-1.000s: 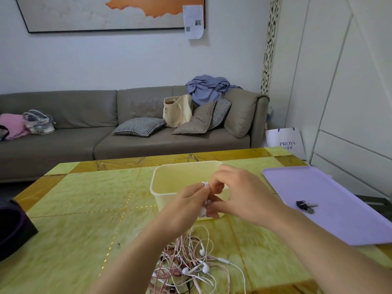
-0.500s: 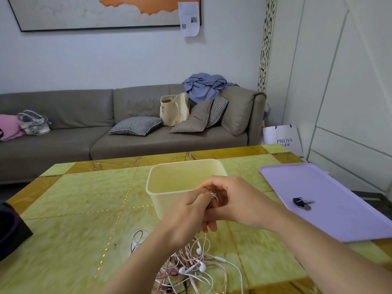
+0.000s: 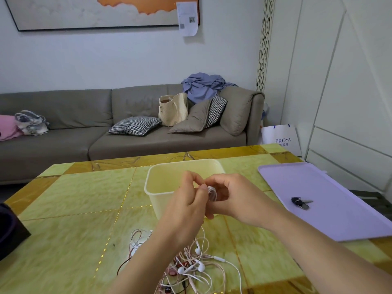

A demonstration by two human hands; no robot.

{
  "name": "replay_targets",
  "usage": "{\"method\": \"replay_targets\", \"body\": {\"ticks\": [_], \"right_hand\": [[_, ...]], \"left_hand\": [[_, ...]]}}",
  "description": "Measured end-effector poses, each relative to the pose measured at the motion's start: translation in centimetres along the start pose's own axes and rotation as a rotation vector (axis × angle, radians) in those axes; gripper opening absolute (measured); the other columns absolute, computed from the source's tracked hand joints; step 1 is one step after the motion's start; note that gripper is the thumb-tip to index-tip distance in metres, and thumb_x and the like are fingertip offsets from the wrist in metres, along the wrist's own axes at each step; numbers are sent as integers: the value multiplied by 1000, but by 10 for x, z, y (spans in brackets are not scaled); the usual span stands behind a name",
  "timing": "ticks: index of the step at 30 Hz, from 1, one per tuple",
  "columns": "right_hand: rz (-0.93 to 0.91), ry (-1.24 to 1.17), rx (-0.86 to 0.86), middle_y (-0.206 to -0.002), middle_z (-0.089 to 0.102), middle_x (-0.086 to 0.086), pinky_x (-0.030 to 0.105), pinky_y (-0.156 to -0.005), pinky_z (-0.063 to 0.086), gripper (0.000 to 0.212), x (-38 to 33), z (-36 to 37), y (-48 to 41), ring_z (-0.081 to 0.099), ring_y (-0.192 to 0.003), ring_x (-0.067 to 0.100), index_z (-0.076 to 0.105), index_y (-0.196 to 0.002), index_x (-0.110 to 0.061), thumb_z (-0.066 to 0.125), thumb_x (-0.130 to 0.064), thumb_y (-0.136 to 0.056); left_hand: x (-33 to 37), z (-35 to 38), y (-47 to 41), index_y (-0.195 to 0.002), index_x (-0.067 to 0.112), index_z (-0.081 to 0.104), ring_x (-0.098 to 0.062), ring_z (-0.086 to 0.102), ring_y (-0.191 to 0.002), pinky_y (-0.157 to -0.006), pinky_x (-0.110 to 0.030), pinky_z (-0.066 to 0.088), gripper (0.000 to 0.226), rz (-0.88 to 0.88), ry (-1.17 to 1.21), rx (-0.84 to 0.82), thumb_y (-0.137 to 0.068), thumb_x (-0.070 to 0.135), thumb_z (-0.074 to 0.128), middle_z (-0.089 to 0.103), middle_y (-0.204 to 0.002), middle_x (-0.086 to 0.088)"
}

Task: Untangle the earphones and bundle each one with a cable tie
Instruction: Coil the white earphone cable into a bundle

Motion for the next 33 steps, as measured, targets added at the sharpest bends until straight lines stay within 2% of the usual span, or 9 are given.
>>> {"method": "replay_targets", "body": {"ticks": [3, 7, 11, 15, 18, 20, 22, 27, 33], "right_hand": [[1, 31, 52, -71, 70, 0, 32, -73, 55, 31, -1, -1, -3, 65, -67, 9, 66, -103, -20, 77, -11, -76], [-72, 218, 163, -60, 57, -18, 10, -54, 37, 37, -12, -8, -3, 50, -51, 0, 67, -107, -25, 80, -18, -73], [-142, 294, 177, -57, 54, -14, 9, -50, 34, 23, -22, -6, -1, 47, -49, 1, 67, -96, -19, 75, -11, -76], [-97, 276, 125, -56, 57, -27, 11, -50, 34, 22, -20, -6, -4, 46, -49, 1, 64, -91, -24, 76, -14, -77], [-63, 142, 83, -77, 71, -2, 26, -59, 49, 27, -17, -7, -9, 57, -62, 9, 62, -86, -29, 79, -12, -74], [-48, 70, 53, -82, 71, 10, 27, -58, 51, 28, -16, -8, -11, 59, -66, 16, 62, -86, -28, 79, -9, -74], [-48, 11, 18, -76, 69, 7, 22, -53, 49, 25, -18, -10, -13, 58, -60, 14, 63, -85, -24, 77, -5, -76], [-18, -8, -72, -70, 67, 2, 22, -59, 51, 16, -20, -13, -17, 62, -54, 12, 67, -81, -17, 73, -2, -78], [32, 69, -80, -64, 69, 1, 23, -59, 55, 14, -18, -24, -26, 65, -55, 12, 66, -76, -13, 72, -1, -79]], "left_hand": [[0, -4, -2, -92, 27, 39, -7, 53, -52, -53, -25, 42, 14, 24, 33, 38, -100, 17, 34, 58, -57, 5], [1, -8, -3, -89, 26, 36, -8, 41, -51, -53, -30, 38, 17, 68, 59, 103, -99, 13, 32, 50, -57, 8], [0, -13, -5, -86, 20, 36, -6, 40, -50, -48, -22, 39, 18, 48, 133, 164, -99, 8, 32, 49, -64, 5], [-3, -9, -4, -87, 19, 35, -8, 39, -47, -47, -25, 36, 16, 12, 225, 138, -101, 12, 32, 49, -64, 5], [-8, -6, -6, -88, 13, 33, -10, 36, -43, -43, -25, 31, 14, -59, 385, 83, -102, 13, 30, 42, -61, -1], [-11, -3, -8, -88, 14, 34, -11, 34, -43, -43, -23, 33, 15, -116, 494, 5, -102, 17, 30, 40, -63, -4], [-15, 2, -9, -88, 13, 39, -9, 32, -42, -44, -22, 37, 17, -167, 621, -92, -101, 23, 34, 41, -62, -4], [-17, 19, -8, -86, 5, 55, -4, 37, -42, -45, -18, 42, 31, -264, 891, -275, -86, 34, 45, 48, -54, 1], [-29, 17, -18, -91, 0, 60, -11, 57, -57, -57, -21, 55, 32, -315, 944, -187, -80, 29, 52, 60, -71, -9]]}}
Point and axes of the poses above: each hand's wrist, its own y-axis away from the middle knuckle, its own z-axis out of the palm, x = y × z, the point moved 8 cm from there along -y, towards the middle knuckle
